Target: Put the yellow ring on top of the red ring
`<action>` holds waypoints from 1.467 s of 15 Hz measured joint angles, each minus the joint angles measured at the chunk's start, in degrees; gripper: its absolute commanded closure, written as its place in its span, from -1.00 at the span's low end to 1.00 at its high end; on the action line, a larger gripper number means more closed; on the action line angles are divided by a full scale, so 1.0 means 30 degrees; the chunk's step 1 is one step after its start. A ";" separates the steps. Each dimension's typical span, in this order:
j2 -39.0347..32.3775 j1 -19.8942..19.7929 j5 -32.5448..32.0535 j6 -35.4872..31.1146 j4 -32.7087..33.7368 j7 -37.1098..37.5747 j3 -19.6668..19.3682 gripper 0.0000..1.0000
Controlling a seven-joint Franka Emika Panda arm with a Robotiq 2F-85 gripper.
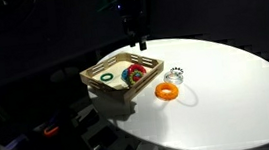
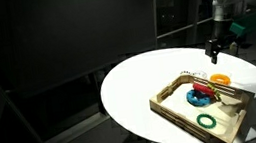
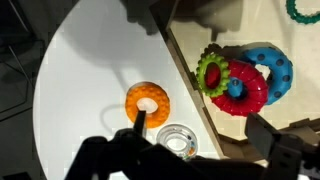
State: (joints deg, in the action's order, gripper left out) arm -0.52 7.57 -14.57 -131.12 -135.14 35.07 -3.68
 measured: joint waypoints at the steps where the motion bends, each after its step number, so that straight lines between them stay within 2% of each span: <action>1: 0.0326 -0.0241 0.0027 0.0722 0.0165 -0.0195 0.0100 -1.00; 6: 0.1617 -0.1216 0.1174 0.3661 0.1052 -0.3355 0.0326 -1.00; 13: 0.3217 -0.1913 0.2929 0.7150 0.2113 -0.7829 0.0344 -1.00; 22: 0.6828 -0.2304 0.3500 0.7673 0.2175 -0.9065 0.0341 -1.00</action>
State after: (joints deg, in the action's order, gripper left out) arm 19.96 0.65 -4.07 -108.10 -128.61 7.88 -2.66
